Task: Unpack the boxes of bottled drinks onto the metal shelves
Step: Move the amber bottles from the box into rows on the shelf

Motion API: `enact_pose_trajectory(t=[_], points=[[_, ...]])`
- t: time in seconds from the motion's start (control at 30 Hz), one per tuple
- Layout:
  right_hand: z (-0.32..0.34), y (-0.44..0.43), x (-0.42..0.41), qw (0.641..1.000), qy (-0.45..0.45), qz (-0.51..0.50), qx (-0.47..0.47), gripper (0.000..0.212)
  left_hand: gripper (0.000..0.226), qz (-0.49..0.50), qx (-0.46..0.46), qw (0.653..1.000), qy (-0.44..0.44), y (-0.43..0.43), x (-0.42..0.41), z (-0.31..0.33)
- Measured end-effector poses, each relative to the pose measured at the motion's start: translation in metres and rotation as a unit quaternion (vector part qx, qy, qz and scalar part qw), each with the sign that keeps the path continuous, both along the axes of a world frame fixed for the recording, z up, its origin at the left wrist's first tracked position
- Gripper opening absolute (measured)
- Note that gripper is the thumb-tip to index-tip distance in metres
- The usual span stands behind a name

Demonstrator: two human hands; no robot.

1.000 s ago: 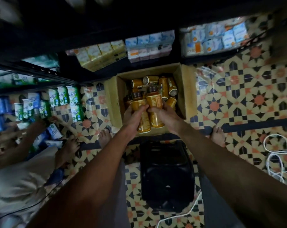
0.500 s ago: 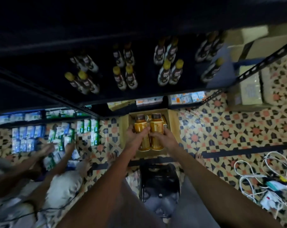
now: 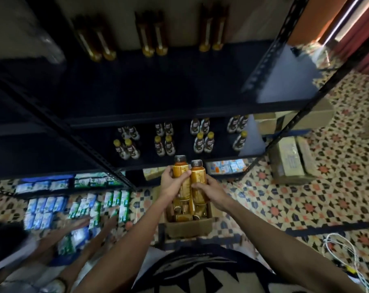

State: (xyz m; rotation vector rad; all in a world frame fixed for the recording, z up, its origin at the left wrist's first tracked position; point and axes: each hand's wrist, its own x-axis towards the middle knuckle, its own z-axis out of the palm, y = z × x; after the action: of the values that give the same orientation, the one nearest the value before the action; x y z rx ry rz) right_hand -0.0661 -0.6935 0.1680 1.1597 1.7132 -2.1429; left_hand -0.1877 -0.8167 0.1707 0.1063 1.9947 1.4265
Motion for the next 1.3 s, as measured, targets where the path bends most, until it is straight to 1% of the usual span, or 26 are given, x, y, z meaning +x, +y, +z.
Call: enact_pose_trajectory(t=[0.03,0.1,0.17,0.3,0.4,0.57,0.7,0.83,0.9,0.97,1.17,1.3], points=[[0.004,0.002,-0.002,1.000,0.010,0.003,0.005,0.055,0.048,-0.005,0.007,1.000,0.008,0.002,-0.003,0.007],[0.015,0.008,-0.009,0.999,0.031,0.011,0.011,0.047,0.046,-0.018,0.019,0.999,0.028,0.007,-0.010,0.019],[0.031,0.014,-0.016,0.999,0.048,0.003,0.015,0.043,0.049,-0.030,0.028,0.997,0.060,0.013,-0.019,0.033],[0.062,0.033,-0.039,0.995,0.096,-0.005,0.038,0.044,0.052,-0.041,0.064,0.992,0.098,0.026,-0.036,0.071],[0.087,0.048,-0.057,0.988,0.136,-0.004,0.068,0.043,0.048,-0.047,0.091,0.984,0.147,0.037,-0.050,0.101],[0.143,0.073,-0.089,0.969,0.212,0.003,0.129,0.038,0.034,-0.035,0.151,0.965,0.211,0.059,-0.075,0.158],[0.173,0.095,-0.113,0.954,0.242,0.017,0.179,0.041,0.035,-0.030,0.176,0.953,0.247,0.076,-0.095,0.186],[0.190,0.115,-0.135,0.942,0.240,0.001,0.235,0.044,0.043,-0.028,0.170,0.944,0.281,0.093,-0.121,0.198],[0.194,0.123,-0.144,0.930,0.234,-0.010,0.282,0.044,0.050,-0.025,0.154,0.943,0.293,0.102,-0.134,0.197],[0.194,0.130,-0.154,0.920,0.227,-0.017,0.318,0.047,0.052,-0.026,0.139,0.946,0.293,0.110,-0.146,0.193],[0.185,0.150,-0.179,0.922,0.179,0.000,0.343,0.060,0.047,-0.030,0.095,0.958,0.271,0.132,-0.166,0.179],[0.176,0.159,-0.192,0.925,0.160,0.004,0.346,0.063,0.050,-0.016,0.080,0.962,0.259,0.143,-0.169,0.176]])
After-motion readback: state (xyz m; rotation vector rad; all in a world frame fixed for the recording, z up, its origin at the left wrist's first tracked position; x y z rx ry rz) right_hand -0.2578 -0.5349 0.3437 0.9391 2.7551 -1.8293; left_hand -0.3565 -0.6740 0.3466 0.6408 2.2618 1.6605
